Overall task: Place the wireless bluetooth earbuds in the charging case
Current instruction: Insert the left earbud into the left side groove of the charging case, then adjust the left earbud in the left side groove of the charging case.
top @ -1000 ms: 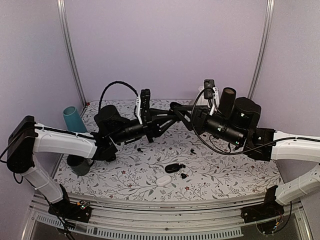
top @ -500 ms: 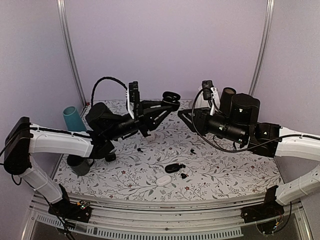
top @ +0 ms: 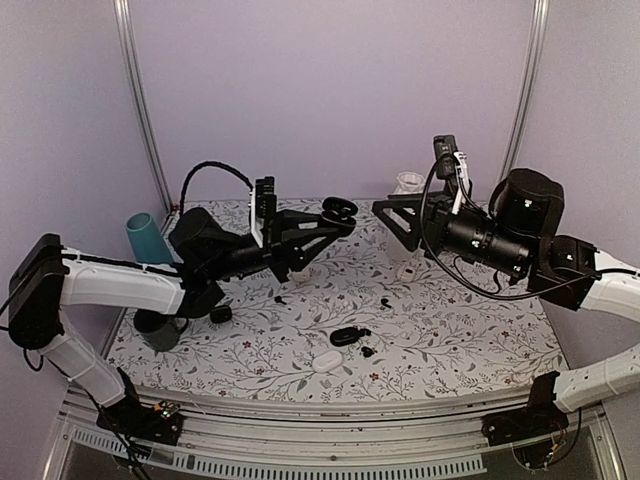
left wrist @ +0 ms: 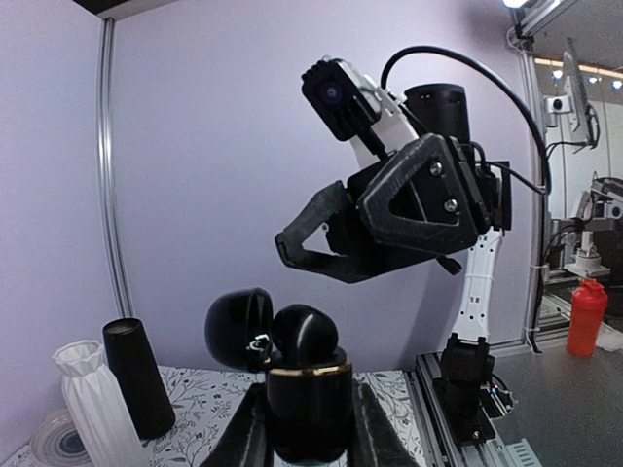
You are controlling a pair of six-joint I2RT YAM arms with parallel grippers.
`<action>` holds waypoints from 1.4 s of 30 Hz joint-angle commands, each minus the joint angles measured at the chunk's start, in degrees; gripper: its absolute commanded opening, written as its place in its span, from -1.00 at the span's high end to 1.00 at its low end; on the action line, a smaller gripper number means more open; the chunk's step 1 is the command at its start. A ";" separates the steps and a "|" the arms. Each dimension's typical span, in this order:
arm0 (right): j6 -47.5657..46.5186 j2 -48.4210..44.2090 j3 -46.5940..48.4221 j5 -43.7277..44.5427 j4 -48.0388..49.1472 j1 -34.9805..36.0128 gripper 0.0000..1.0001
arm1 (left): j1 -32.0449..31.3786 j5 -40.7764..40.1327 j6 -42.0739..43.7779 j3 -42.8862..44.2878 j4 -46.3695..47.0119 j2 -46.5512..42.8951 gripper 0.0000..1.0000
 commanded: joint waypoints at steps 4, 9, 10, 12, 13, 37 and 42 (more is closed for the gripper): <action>-4.63 3.54 3.90 -5.30 -4.27 -0.24 -0.04 | 0.80 9.22 5.45 -3.58 10.70 0.49 1.00; -6.51 4.04 4.03 -9.79 -3.85 -0.24 -0.17 | 0.82 12.01 6.53 -4.51 13.04 0.96 1.00; -6.77 3.98 3.91 -9.97 -3.94 -0.24 -0.17 | 0.80 12.44 6.62 -4.47 12.97 0.96 1.00; -7.25 3.67 3.67 -9.96 -4.13 -0.27 -0.17 | 0.77 12.92 7.03 -4.48 12.84 0.96 1.00; -7.41 3.38 3.48 -9.86 -4.29 -0.25 -0.17 | 0.77 13.02 7.40 -4.61 12.67 0.92 1.00; -7.51 6.82 7.60 -12.51 -15.31 1.69 0.44 | -0.90 1.70 26.17 -4.24 -5.77 -4.24 1.00; -4.44 6.37 6.16 -9.97 -10.13 1.63 0.67 | -1.81 0.51 27.90 -4.33 -7.07 -4.57 1.00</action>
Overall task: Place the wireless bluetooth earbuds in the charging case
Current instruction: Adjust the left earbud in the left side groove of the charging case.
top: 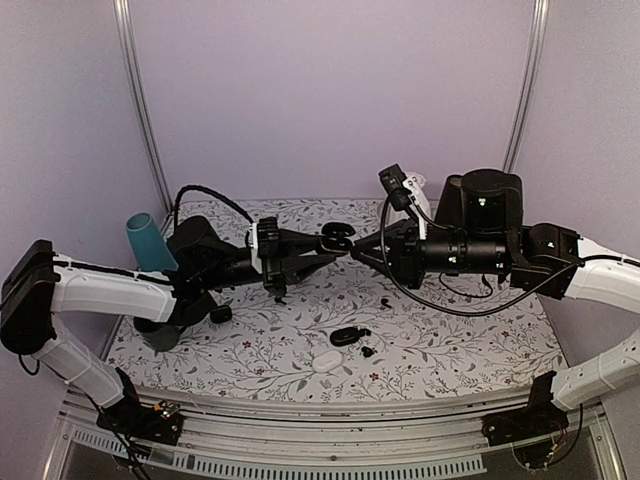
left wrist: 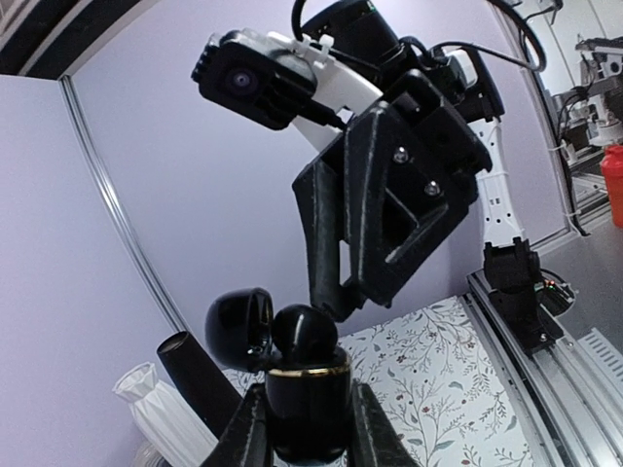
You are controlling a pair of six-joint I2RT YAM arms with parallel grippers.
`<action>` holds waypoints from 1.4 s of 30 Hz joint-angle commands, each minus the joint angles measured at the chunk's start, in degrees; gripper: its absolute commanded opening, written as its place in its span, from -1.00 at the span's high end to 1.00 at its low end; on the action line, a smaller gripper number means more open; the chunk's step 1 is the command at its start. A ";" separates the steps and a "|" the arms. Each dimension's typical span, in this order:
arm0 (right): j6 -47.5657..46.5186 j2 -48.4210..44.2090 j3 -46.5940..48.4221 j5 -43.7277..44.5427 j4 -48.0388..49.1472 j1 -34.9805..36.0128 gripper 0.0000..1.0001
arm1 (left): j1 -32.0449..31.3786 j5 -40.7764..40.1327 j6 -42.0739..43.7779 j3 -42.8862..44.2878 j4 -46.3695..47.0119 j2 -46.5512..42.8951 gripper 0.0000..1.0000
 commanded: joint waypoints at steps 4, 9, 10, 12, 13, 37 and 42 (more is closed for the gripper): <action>4.25 -1.63 -1.78 2.69 7.32 0.40 0.73 | -1.53 -2.96 3.52 -0.03 -2.29 -1.37 1.00; 4.38 -0.47 -1.05 1.89 6.37 0.40 0.75 | -1.98 -3.70 4.40 0.25 -3.10 -1.42 1.00; 4.53 -0.26 -1.02 1.92 6.47 0.40 0.76 | -2.08 -3.83 4.66 0.30 -3.23 -1.45 1.00; 5.28 -0.11 -1.17 2.61 6.92 0.38 0.79 | -2.25 -4.19 4.87 0.39 -3.29 -1.52 1.00; 5.55 -0.05 -1.33 2.89 7.21 0.40 0.80 | -2.37 -4.31 4.92 0.39 -3.33 -1.49 1.00; 6.98 3.49 -1.42 3.89 7.81 1.79 0.91 | -3.53 -7.10 5.35 1.09 -2.82 -1.19 1.00; 6.51 3.56 -0.92 3.96 7.36 2.20 0.90 | -3.53 -7.64 5.49 1.40 -3.56 -0.78 1.00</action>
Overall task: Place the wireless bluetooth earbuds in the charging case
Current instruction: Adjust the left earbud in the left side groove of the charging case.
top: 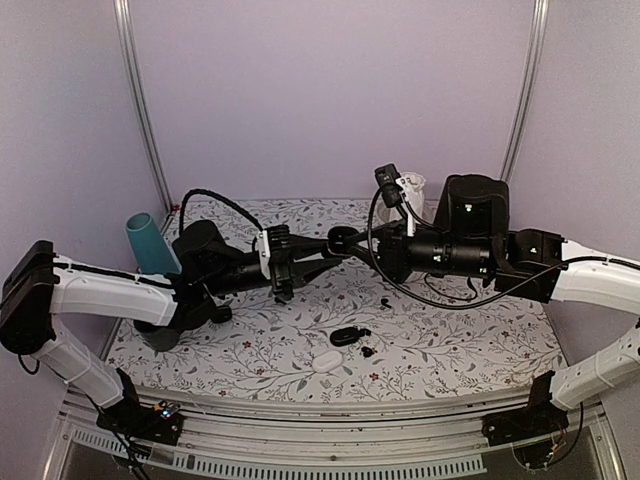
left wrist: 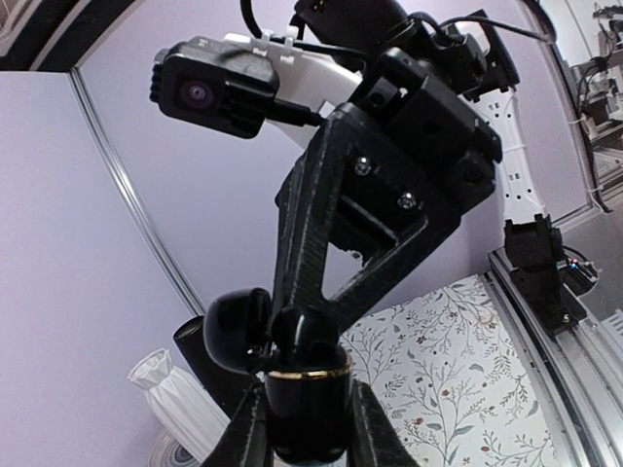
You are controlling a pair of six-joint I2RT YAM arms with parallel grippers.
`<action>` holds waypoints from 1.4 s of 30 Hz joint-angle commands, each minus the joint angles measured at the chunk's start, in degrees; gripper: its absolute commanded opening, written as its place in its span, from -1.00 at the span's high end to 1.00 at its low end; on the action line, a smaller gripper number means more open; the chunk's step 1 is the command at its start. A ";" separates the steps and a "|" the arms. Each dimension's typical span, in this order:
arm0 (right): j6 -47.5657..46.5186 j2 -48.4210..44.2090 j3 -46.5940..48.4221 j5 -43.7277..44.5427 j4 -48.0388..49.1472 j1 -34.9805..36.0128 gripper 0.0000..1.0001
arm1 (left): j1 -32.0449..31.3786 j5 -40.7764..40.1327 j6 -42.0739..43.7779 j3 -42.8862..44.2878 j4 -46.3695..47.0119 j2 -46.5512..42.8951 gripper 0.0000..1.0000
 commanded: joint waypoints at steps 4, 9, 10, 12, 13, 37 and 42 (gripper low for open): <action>-1.37 0.63 0.87 -1.46 0.68 2.32 0.88 | -1.00 -2.42 0.69 1.58 -0.50 -0.27 1.00; -1.23 -0.78 0.00 1.39 -0.09 2.34 0.83 | -1.00 -4.19 0.67 1.58 -0.64 -0.24 1.00; -1.14 -1.66 -0.71 1.83 0.42 2.40 0.81 | -1.00 -4.31 0.60 1.58 -0.75 -0.19 1.00; -0.72 -3.56 -1.91 3.56 0.88 2.38 0.73 | -1.00 -4.47 0.43 1.64 -0.94 -0.24 1.00; -0.47 -4.28 -2.34 4.40 0.94 2.39 0.71 | -1.00 -4.48 0.31 1.62 -0.89 -0.23 1.00; 0.84 -0.80 0.92 4.18 1.38 2.34 0.30 | -1.62 -3.05 -1.00 2.72 -2.50 0.59 1.00; 0.77 -0.27 1.21 4.58 1.38 2.39 0.23 | -1.79 -3.16 -0.61 3.00 -2.97 0.98 1.00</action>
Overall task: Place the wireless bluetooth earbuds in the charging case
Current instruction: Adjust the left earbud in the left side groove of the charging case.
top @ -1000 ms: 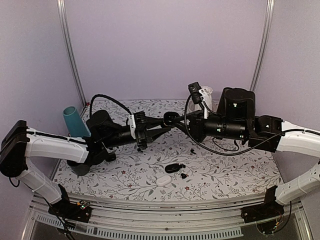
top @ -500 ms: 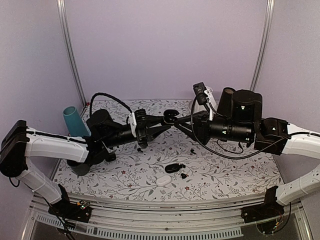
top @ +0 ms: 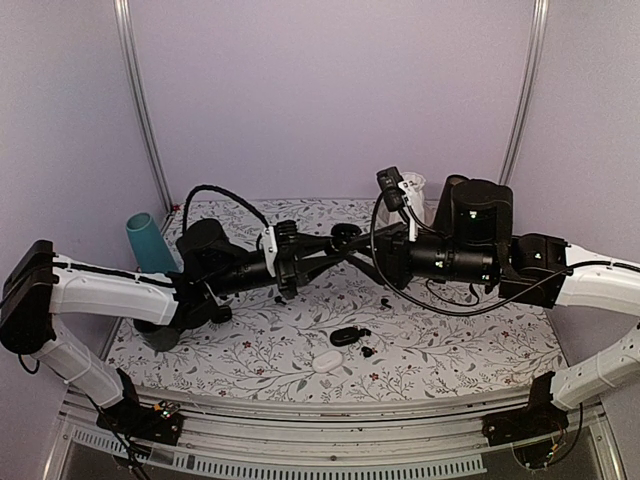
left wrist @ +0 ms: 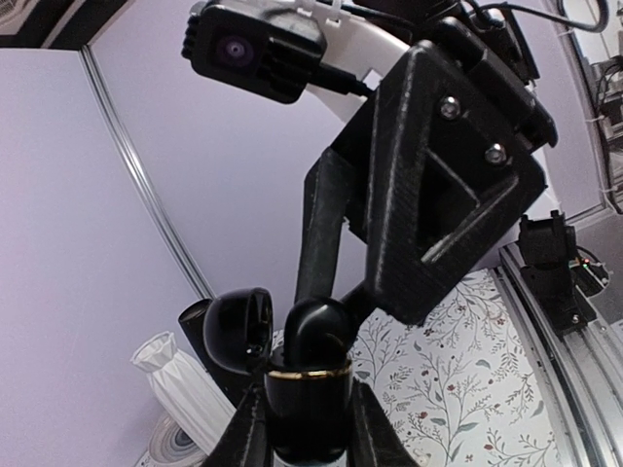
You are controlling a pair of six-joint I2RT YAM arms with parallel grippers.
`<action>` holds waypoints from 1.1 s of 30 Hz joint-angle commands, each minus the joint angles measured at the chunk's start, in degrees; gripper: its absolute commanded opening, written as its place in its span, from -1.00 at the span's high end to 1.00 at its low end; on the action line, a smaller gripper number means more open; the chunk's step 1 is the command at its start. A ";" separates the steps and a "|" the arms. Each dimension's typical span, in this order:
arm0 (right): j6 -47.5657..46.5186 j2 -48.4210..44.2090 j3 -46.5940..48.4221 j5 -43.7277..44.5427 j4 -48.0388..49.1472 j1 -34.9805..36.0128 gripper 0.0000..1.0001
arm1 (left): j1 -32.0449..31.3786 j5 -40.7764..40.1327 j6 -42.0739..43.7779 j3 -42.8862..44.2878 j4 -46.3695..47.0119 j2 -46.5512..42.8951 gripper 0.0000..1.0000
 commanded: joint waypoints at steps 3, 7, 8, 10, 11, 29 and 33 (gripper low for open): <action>0.03 1.75 2.38 0.88 1.07 0.37 0.23 | -1.15 0.45 -0.02 1.96 -0.23 0.99 1.00; -0.01 2.01 2.19 0.97 1.70 0.37 0.24 | -1.24 0.46 0.12 1.96 -0.24 1.12 1.00; -0.01 1.99 2.14 1.06 1.83 0.39 0.24 | -1.24 0.40 0.16 1.94 -0.24 1.08 1.00; 0.07 2.02 2.12 1.17 1.86 0.39 0.28 | -1.24 0.36 0.19 1.87 -0.30 1.05 1.00; 0.07 2.03 2.14 1.17 1.81 0.39 0.31 | -1.24 0.36 0.15 1.75 -0.27 1.04 1.00; 1.74 1.40 0.64 2.05 2.47 0.39 0.79 | -1.24 -0.75 0.26 1.63 0.24 1.41 1.00; 3.13 0.73 0.22 3.35 2.25 0.30 0.85 | -1.24 -1.73 0.30 1.13 1.00 1.34 1.00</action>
